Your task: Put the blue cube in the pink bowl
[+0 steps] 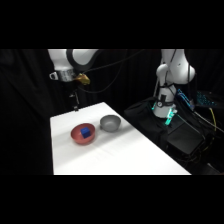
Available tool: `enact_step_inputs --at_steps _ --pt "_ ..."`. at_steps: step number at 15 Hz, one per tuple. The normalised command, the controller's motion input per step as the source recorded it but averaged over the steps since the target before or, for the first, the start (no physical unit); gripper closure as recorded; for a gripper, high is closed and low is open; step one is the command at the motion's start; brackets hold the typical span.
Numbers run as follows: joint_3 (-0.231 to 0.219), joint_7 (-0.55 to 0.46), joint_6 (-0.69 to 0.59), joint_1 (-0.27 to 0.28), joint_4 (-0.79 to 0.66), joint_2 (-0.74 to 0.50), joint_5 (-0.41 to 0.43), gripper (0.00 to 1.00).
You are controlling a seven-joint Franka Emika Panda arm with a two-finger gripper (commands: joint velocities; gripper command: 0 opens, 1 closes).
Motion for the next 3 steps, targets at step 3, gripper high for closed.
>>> enact_step_inputs --at_steps 3 --pt "-0.070 0.05 -0.22 0.083 0.13 -0.14 -0.094 0.00"
